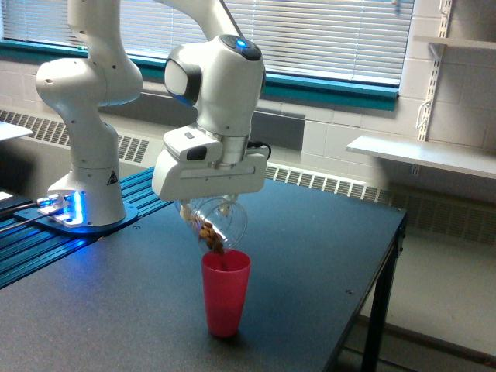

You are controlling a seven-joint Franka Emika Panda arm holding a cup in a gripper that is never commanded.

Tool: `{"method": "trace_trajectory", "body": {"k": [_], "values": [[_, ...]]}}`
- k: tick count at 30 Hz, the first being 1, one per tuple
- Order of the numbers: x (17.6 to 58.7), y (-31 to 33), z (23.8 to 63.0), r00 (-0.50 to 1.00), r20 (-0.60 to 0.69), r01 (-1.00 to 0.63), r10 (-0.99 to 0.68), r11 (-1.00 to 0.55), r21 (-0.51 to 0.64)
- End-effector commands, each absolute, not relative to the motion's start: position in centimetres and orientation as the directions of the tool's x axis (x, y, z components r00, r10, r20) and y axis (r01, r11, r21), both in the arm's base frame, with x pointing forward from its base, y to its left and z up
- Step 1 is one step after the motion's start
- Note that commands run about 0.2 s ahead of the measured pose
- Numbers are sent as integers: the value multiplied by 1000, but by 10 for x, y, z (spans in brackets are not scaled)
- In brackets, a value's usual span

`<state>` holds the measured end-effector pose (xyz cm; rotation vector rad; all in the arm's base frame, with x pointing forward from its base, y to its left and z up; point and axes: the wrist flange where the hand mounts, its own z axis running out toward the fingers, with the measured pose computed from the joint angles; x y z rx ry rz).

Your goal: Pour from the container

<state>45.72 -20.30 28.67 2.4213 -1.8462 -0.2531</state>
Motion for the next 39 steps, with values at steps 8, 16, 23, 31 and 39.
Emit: {"method": "trace_trajectory", "body": {"k": [8, 16, 23, 31, 39], "values": [[463, -196, 284, 271, -61, -934, -961, -278, 223], [465, -196, 286, 271, -52, -935, -961, -276, 225], [465, -196, 287, 283, -57, -930, -957, -289, 227], [466, -195, 290, 281, -38, -939, -959, -283, 196], [460, -200, 300, 265, -16, -954, -964, -265, 137]]}}
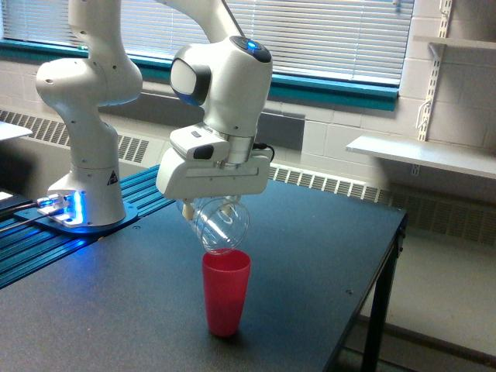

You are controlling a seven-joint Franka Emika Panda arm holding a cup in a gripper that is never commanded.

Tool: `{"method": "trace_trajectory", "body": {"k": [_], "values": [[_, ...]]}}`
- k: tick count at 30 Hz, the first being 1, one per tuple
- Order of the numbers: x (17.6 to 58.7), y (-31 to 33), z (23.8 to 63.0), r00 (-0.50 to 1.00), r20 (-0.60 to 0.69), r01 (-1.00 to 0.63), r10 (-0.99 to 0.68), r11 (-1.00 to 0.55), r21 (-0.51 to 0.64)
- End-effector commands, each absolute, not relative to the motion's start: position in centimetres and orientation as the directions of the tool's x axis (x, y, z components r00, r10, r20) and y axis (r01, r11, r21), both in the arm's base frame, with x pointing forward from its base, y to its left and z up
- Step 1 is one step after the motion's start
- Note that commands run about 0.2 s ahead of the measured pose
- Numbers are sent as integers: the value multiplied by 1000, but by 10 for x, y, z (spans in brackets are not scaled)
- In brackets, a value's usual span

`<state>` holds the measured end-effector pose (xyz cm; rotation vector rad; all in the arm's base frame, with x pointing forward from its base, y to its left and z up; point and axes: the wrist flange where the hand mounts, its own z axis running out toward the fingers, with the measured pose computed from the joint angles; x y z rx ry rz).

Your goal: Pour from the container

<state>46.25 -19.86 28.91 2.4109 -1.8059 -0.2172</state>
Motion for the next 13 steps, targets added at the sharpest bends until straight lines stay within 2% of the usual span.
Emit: {"method": "trace_trajectory", "body": {"k": [1, 13], "values": [[459, -200, 302, 259, -10, -957, -966, -258, 131], [445, -203, 314, 248, 15, -966, -969, -246, 78]]}}
